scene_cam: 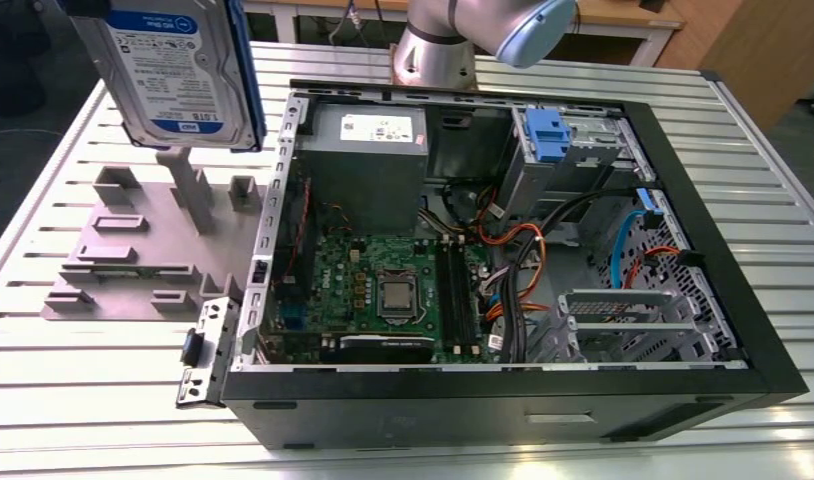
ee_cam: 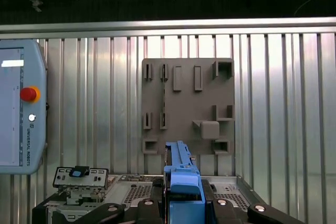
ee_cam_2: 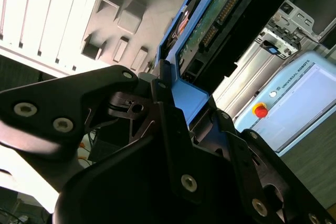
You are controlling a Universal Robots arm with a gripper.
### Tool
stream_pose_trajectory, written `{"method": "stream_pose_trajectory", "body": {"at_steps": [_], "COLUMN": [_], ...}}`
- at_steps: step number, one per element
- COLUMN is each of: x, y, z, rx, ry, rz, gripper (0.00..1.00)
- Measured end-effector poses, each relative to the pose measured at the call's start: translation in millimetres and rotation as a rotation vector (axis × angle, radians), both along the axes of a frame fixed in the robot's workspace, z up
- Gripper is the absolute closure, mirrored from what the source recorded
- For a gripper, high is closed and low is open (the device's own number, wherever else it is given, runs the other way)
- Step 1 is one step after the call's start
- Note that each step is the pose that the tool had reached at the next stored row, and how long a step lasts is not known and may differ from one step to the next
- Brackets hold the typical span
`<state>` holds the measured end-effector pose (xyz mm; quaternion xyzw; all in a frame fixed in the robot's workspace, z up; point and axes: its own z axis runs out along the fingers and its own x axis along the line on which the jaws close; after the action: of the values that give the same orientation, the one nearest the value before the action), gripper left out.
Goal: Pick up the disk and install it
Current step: 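Pick up the disk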
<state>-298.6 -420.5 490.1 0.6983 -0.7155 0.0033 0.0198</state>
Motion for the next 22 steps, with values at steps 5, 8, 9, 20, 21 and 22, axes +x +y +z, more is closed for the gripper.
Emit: {"method": "stream_pose_trajectory", "body": {"at_steps": [5,8,9,20,21,22], "x": [1.1,1.7,1.9,5.0,5.2,5.4], "y": [0.0,0.0,0.0,0.0,0.0,0.0], "z": [0.0,0.0,0.0,0.0,0.1,0.0], "rx": [0.0,-0.0001,-0.0001,0.0,-0.0001,0.0], "ry": [0.0001,0.0001,0.0001,0.0001,0.0001,0.0001], "rz": [0.0,0.0,0.0,0.0,0.0,0.0], "gripper": [0.64,0.64,0.64,0.64,0.64,0.64]}}
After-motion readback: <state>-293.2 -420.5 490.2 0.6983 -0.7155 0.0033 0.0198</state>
